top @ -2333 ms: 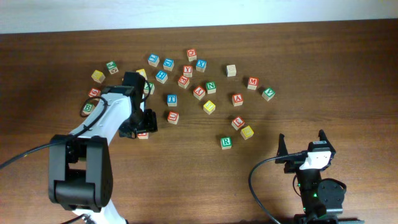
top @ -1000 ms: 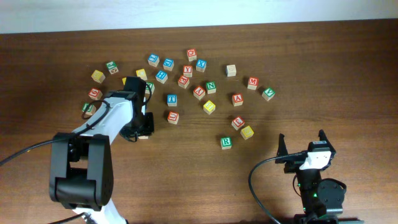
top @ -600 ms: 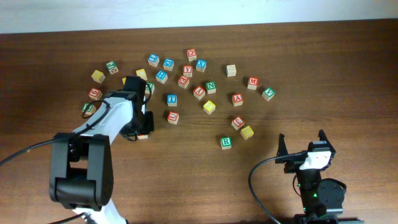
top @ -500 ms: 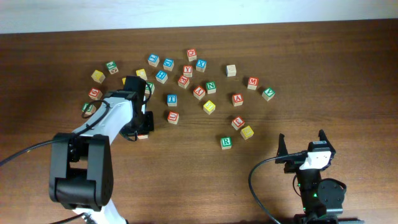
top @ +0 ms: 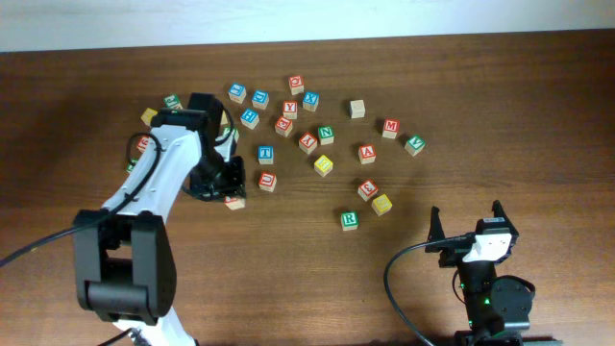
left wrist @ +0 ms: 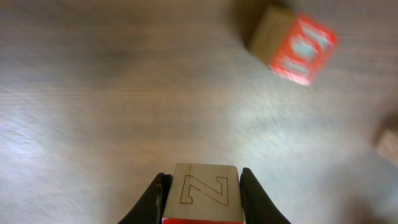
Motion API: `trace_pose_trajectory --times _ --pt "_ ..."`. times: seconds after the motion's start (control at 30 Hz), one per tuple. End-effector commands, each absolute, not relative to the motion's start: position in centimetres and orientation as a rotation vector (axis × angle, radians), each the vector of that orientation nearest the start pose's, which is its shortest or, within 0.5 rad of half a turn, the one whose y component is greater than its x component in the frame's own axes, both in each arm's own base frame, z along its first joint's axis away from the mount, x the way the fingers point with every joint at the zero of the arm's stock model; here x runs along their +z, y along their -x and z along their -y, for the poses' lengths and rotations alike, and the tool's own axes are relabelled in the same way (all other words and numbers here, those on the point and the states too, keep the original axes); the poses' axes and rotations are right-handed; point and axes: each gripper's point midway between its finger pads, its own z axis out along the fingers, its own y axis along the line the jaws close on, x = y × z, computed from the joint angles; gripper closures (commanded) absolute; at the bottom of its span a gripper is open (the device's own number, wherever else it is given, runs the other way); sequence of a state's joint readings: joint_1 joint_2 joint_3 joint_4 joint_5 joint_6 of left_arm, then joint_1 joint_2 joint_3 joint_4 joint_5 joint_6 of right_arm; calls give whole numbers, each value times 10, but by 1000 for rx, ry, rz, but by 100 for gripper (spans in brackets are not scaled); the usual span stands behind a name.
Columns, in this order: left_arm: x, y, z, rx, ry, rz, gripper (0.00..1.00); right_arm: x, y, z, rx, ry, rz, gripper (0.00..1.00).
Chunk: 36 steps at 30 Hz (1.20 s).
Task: Spell out ICRA
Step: 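Close the left gripper on the red I block and lift it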
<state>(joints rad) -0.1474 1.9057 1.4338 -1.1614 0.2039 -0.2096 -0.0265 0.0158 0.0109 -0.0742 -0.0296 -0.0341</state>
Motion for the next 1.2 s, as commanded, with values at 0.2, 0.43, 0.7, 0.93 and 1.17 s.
trace_pose_trajectory --times 0.2,0.43,0.7,0.93,1.17 --pt "110 -287 142 -486 -112 -3266 79 155 -246 3 -27 28 -1654 2" --pt "155 -284 129 -315 -79 -3092 76 155 -246 3 -27 28 -1654 2" --pt "70 -274 142 -133 89 -3061 74 155 -246 3 -27 28 -1654 2" --pt "37 -278 130 146 87 -2926 72 155 -246 3 -26 28 -1654 2" --pt "11 -275 139 123 84 -2996 72 155 -246 3 -27 28 -1654 2"
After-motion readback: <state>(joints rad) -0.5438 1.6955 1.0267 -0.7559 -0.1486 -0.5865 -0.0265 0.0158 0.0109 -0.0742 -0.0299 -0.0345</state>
